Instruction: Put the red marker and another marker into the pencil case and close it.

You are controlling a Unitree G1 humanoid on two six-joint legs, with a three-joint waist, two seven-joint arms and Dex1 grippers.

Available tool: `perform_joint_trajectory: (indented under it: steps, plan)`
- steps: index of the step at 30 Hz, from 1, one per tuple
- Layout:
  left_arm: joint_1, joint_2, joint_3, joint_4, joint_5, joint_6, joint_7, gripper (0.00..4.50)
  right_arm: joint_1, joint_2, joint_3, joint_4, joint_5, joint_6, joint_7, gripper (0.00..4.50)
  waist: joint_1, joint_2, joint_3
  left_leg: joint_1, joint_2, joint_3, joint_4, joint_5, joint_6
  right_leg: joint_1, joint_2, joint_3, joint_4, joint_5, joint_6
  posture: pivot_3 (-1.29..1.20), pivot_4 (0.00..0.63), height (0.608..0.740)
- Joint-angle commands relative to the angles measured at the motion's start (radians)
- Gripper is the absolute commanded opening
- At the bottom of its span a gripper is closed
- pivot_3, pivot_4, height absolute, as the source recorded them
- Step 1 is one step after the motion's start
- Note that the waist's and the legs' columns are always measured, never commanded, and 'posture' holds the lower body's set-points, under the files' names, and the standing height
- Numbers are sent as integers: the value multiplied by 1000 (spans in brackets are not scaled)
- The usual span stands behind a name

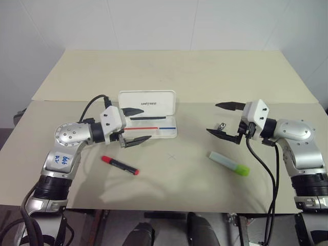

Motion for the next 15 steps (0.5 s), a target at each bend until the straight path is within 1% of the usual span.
perform_joint_trajectory:
  steps: [1,5,9,10,13,15]
  plan:
    - [-35,5,7,-2,-3,6,-12,4460,-13,-1,-20,-50,19,13,-18,4500,-4,0,0,0,0,0,0,0,0,0,0,0,0,0,0,0,150,740]
    - [-47,7,3,58,12,-34,-35,4460,11,21,9,-49,14,3,1,4500,-4,0,0,0,1,1,0,0,0,0,1,0,0,0,0,0,150,740]
    - [-16,14,19,55,9,-51,-42,4460,8,39,17,-54,24,22,2,4500,-4,0,0,0,1,1,0,0,0,0,1,1,-1,0,0,0,150,740]
    - [-7,26,25,49,7,-49,-48,4460,-7,45,23,-50,26,25,6,4500,-4,0,0,0,1,1,0,0,0,0,1,1,-1,0,0,0,150,740]
    - [41,103,71,27,-4,-50,-86,4460,-71,85,60,-17,31,21,38,4500,-13,0,0,0,2,2,-1,0,0,-1,2,1,-1,1,-1,0,150,740]
    - [86,154,114,24,-18,-64,-108,4460,-81,109,78,-32,35,27,47,4500,-19,0,0,1,3,2,-1,0,-1,-1,3,2,0,1,-1,0,150,740]
